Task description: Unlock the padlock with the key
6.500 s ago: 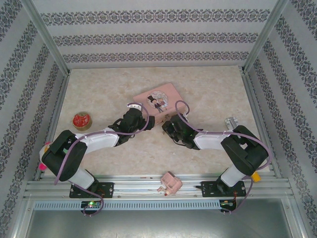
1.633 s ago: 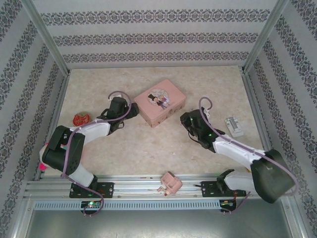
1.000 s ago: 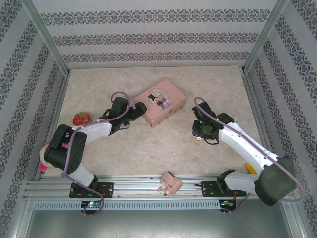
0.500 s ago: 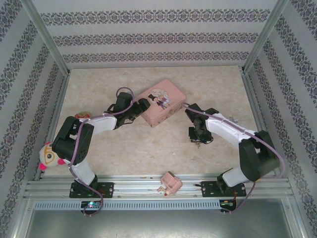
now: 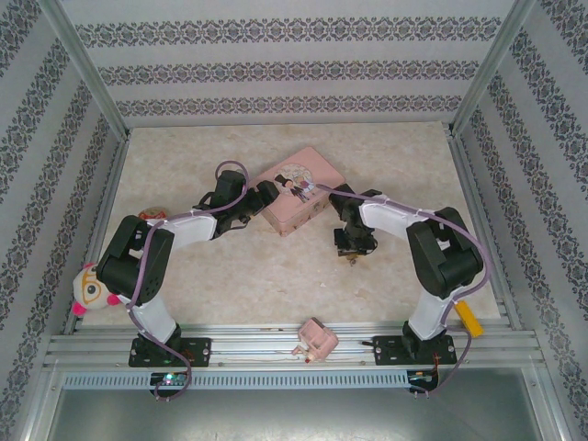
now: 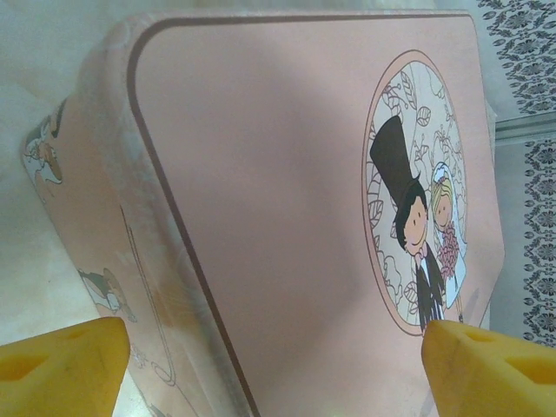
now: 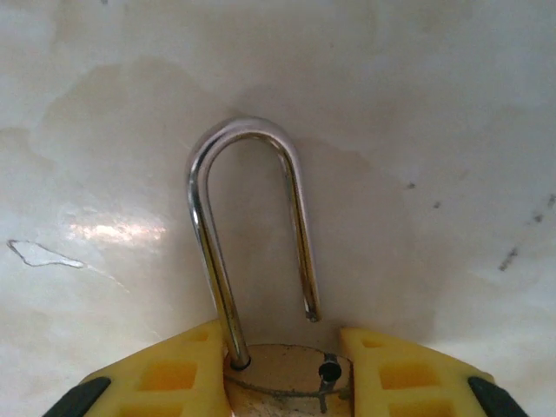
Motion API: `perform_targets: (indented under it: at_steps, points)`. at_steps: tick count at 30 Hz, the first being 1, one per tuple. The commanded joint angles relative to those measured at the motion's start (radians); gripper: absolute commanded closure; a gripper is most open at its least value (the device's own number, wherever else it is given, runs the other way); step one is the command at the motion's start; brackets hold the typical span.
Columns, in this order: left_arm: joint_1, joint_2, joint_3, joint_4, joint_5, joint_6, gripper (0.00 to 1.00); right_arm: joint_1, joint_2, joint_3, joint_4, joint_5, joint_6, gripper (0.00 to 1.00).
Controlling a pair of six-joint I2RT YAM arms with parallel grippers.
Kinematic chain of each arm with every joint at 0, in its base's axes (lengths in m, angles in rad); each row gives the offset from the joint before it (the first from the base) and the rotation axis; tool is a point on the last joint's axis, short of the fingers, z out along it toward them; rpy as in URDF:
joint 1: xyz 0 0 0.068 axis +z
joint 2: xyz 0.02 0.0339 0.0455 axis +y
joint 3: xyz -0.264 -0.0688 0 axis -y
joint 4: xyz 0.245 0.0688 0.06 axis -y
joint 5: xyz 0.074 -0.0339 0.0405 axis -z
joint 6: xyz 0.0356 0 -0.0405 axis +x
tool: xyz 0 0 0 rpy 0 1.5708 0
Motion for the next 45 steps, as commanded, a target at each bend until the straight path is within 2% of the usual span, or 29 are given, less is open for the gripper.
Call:
perform_targets:
  at_steps: [1,6,9,15,21,26,37,45]
  points:
    - [-0.006,-0.022,0.015,-0.015,-0.016,0.013,0.11,-0.004,0.023,0.032,0.018,-0.030,-0.021,0.68]
    - [-0.005,-0.029,0.016,-0.030,-0.025,0.022,0.09,-0.003,0.018,0.022,0.019,-0.037,-0.013,0.51]
    - [-0.005,-0.038,0.016,-0.040,-0.027,0.029,0.08,-0.004,-0.021,0.015,0.009,-0.046,-0.012,0.45]
    - [-0.001,-0.061,0.024,-0.065,-0.024,0.041,0.08,-0.044,-0.173,0.060,-0.047,-0.045,-0.025,0.41]
    - [-0.002,-0.106,-0.007,-0.067,-0.048,0.026,0.09,-0.173,-0.246,0.158,0.008,-0.150,-0.046,0.41]
    - [-0.001,-0.144,-0.020,-0.084,-0.064,0.033,0.10,-0.239,-0.115,0.328,0.041,-0.205,-0.094,0.42]
    - [-0.003,-0.181,-0.057,-0.094,-0.077,0.020,0.12,-0.249,0.254,0.734,0.053,-0.310,-0.136,0.39]
    - [-0.004,-0.144,-0.033,-0.103,-0.054,0.039,0.14,-0.234,0.404,0.845,0.042,-0.316,-0.126,0.42]
